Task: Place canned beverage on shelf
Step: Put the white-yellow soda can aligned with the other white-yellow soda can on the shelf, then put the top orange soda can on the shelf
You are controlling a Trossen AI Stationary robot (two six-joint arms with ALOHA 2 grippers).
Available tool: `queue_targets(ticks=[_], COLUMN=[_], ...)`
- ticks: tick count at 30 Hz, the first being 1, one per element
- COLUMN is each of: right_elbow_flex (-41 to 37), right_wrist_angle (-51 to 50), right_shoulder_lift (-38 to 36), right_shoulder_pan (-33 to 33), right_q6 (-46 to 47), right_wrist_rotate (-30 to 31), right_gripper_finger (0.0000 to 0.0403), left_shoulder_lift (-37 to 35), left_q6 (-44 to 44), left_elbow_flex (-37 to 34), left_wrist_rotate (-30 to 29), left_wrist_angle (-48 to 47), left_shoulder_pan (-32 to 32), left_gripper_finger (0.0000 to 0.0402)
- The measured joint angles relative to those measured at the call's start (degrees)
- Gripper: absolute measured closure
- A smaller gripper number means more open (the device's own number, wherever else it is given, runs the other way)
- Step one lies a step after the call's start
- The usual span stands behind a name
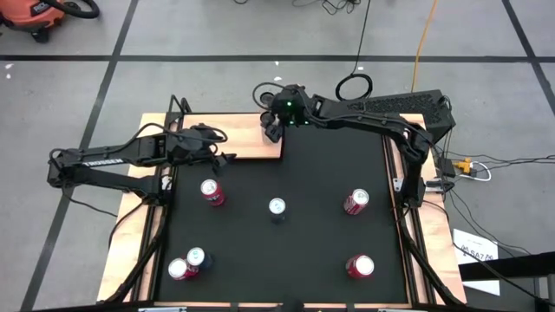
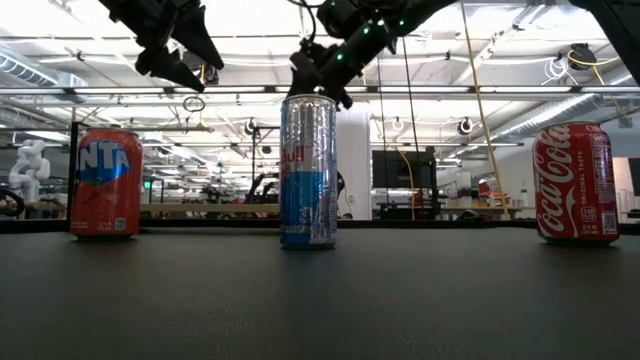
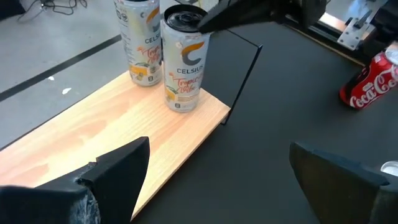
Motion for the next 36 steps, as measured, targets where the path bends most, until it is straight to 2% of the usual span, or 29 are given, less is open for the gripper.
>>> queue_targets(ticks=[5,10,15,17,25,29,33,36], right_elbow_flex=[0.0,0.0,0.0,0.0,0.0,0.0,0.0,0.0], right_wrist_angle=[0.1,-1.2,-6.3,-9.5,-26.8,-30.1,-30.9,-30.5], right_shoulder_lift=[-3.9,-8.5,-12.8,-14.0,-16.3,-16.3,-16.1,-15.6], right_shoulder_pan=[0.0,0.9,4.6,6.9,18.4,23.7,28.6,32.0], right_q6=[1.0,7.0,12.7,15.5,29.4,38.0,46.0,49.3], right_wrist_rotate=[1.3,0.9,1.1,2.3,13.3,15.0,16.2,16.2], right_gripper_finger=[0.0063,0.0064,0.0069,0.0074,0.0087,0.0087,0.0087,0.0087], left_shoulder_lift=[-2.4,-4.4,-5.6,-5.6,-5.1,-5.1,-5.0,-4.9], left_q6=[-0.1,-1.0,-3.1,-3.1,1.4,4.5,6.8,7.9], left_elbow_flex=[1.0,4.8,5.1,5.0,1.6,0.7,-0.8,-1.6], left_wrist_rotate=[1.3,1.7,3.5,4.7,8.7,10.6,15.0,17.4], left_wrist_angle=[-3.4,-11.3,-12.9,-12.6,-6.4,-3.7,-0.5,-0.1], left_shoulder_pan=[-0.1,-0.1,-0.2,-0.3,-2.9,-3.9,-4.6,-5.4], left_gripper_finger=[0.0015,0.0015,0.0015,0.0015,0.0015,0.0015,0.0015,0.0015])
